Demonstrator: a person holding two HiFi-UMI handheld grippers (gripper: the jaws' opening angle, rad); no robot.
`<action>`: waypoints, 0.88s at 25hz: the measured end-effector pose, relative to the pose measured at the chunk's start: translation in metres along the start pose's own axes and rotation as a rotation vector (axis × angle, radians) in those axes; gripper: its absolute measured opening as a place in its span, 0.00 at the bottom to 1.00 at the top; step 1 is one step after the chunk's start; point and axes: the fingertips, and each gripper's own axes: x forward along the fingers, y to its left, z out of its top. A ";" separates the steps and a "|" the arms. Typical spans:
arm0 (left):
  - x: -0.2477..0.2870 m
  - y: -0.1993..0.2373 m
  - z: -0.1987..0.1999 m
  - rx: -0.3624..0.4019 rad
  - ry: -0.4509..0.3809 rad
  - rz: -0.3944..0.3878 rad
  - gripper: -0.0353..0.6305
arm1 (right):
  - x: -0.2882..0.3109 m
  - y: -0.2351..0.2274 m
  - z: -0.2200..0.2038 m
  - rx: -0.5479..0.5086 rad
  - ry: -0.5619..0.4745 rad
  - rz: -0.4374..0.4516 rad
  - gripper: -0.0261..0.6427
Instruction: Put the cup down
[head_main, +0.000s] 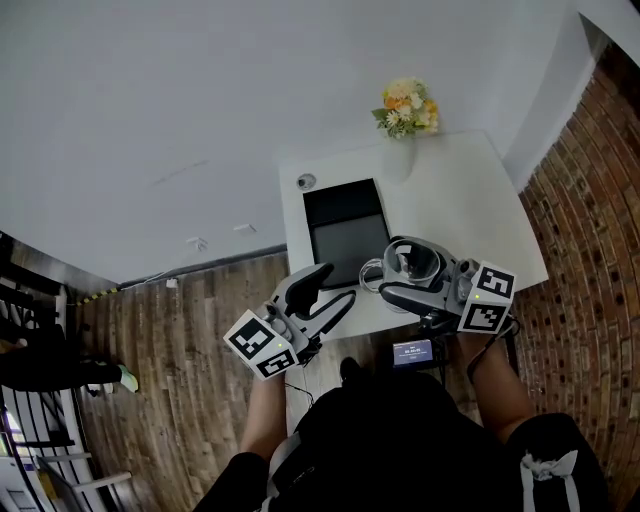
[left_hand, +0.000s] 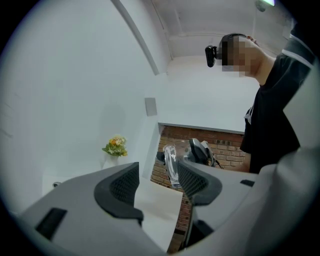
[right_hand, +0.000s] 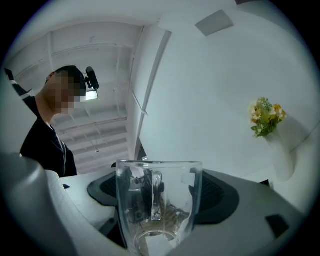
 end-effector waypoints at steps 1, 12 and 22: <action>0.000 0.000 0.001 0.000 -0.002 -0.005 0.41 | 0.000 0.000 0.001 -0.004 -0.002 -0.003 0.65; 0.005 0.004 0.001 0.000 -0.006 -0.013 0.41 | -0.002 -0.001 0.002 -0.024 -0.007 -0.013 0.65; 0.010 0.009 0.002 -0.002 -0.007 -0.005 0.41 | 0.001 -0.010 0.000 -0.034 0.023 -0.011 0.65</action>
